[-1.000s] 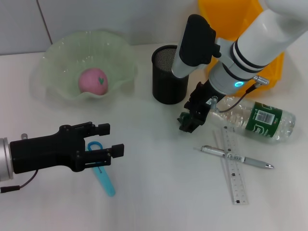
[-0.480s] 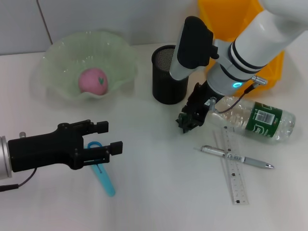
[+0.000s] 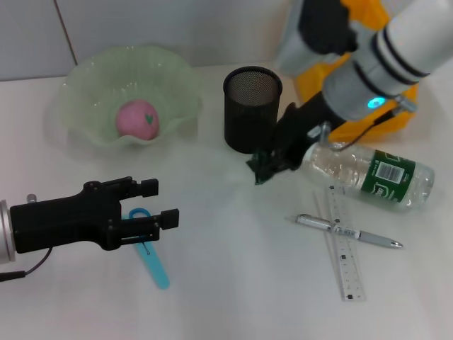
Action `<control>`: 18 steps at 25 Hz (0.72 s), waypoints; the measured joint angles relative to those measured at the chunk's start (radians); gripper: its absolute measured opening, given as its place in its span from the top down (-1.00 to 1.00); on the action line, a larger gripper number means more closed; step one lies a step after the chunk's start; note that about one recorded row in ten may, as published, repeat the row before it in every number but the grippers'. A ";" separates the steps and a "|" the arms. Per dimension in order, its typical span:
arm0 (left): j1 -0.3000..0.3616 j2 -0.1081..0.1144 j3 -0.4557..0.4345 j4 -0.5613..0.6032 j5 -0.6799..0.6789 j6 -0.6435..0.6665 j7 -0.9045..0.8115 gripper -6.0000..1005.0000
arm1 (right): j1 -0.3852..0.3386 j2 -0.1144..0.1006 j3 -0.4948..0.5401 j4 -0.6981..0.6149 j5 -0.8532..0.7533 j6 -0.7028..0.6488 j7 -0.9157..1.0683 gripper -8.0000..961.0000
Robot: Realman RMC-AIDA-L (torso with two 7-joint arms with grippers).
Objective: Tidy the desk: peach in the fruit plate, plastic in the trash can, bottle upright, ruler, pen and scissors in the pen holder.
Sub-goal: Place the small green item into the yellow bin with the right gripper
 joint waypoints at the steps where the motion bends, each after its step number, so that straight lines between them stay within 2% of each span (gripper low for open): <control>1: 0.000 0.000 0.000 0.000 0.000 0.001 0.000 -0.57 | -0.030 0.000 0.001 -0.053 0.018 -0.007 0.013 0.25; 2: 0.000 0.000 0.000 0.000 0.000 0.001 0.000 -0.57 | -0.030 0.000 0.001 -0.053 0.018 -0.007 0.013 0.27; 4: 0.001 0.002 0.000 0.000 0.000 0.000 0.000 -0.57 | -0.092 0.000 0.018 -0.159 0.067 -0.009 0.029 0.29; 5: 0.002 0.003 0.000 0.000 0.001 0.001 0.000 -0.57 | -0.146 0.001 0.069 -0.231 0.137 -0.003 0.031 0.31; 6: 0.002 0.003 0.000 0.000 0.001 0.001 0.000 -0.57 | -0.146 0.001 0.069 -0.231 0.137 -0.003 0.031 0.32; 8: 0.002 0.003 0.000 0.000 0.001 0.002 0.000 -0.57 | -0.179 0.001 0.138 -0.260 0.211 0.001 0.030 0.37; 10: 0.002 0.003 0.000 0.000 0.001 0.008 -0.004 -0.57 | -0.218 0.000 0.258 -0.255 0.327 0.057 0.025 0.43; 12: 0.002 0.003 0.002 0.000 0.001 0.016 -0.008 -0.57 | -0.227 0.000 0.282 -0.247 0.347 0.084 0.025 0.45; 18: -0.001 0.003 0.000 0.006 0.001 0.038 -0.011 -0.57 | -0.262 -0.001 0.324 -0.192 0.383 0.290 0.022 0.50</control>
